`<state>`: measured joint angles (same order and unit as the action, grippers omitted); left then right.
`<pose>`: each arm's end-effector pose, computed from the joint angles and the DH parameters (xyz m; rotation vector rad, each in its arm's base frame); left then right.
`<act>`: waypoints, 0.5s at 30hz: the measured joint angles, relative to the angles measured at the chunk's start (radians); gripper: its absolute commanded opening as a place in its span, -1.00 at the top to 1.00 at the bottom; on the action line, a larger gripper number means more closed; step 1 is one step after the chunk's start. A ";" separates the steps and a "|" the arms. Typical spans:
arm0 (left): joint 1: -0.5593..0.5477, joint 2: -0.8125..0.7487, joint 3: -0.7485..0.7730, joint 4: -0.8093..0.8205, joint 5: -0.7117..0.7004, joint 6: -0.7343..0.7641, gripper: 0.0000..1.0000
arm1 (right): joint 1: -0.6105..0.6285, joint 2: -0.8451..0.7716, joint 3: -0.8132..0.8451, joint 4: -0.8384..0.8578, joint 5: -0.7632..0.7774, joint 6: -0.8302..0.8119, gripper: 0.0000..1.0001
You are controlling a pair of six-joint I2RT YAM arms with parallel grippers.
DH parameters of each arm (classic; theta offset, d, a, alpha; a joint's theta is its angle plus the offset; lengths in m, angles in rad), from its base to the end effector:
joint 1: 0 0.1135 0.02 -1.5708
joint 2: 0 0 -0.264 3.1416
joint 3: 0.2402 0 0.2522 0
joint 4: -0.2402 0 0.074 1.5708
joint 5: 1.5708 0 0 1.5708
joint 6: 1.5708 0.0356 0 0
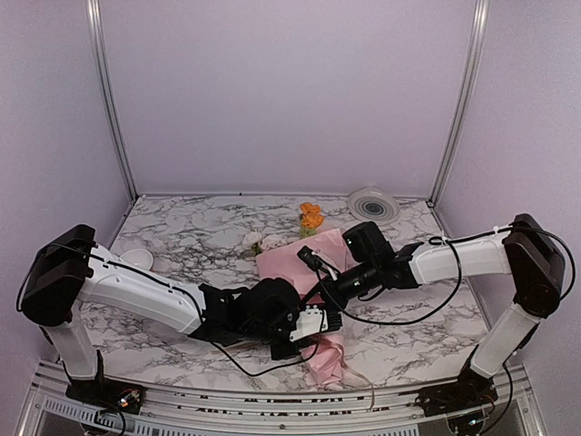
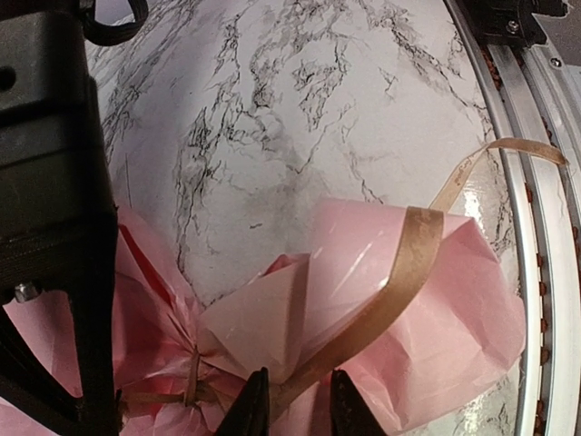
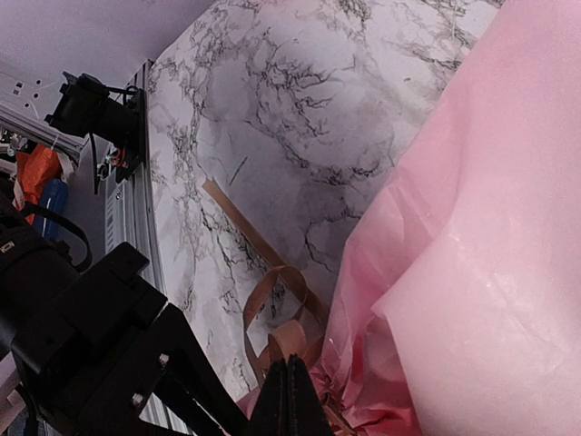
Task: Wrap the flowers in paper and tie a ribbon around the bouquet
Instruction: Cross the half-tied ribbon over the folded bouquet.
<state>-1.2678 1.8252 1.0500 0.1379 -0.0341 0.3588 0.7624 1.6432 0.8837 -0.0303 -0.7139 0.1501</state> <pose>0.1180 -0.3733 0.1752 1.6196 1.5582 -0.4627 0.2219 0.2441 0.1800 -1.0976 2.2239 1.2652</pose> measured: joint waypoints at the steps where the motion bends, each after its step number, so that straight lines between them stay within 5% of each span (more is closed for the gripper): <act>1: 0.003 0.000 0.000 -0.002 0.000 -0.002 0.52 | 0.000 0.000 0.000 0.000 0.000 0.000 1.00; 8: 0.014 0.006 0.000 -0.008 0.000 -0.019 0.49 | 0.000 0.000 0.000 0.000 -0.001 0.000 1.00; 15: 0.024 0.016 0.002 -0.011 -0.029 -0.050 0.87 | 0.000 0.000 0.000 0.000 -0.002 0.000 1.00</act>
<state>-1.2442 1.8416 1.0519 0.1272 -0.0628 0.3084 0.7624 1.6432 0.8837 -0.0303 -0.7162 0.1497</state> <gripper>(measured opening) 0.139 0.006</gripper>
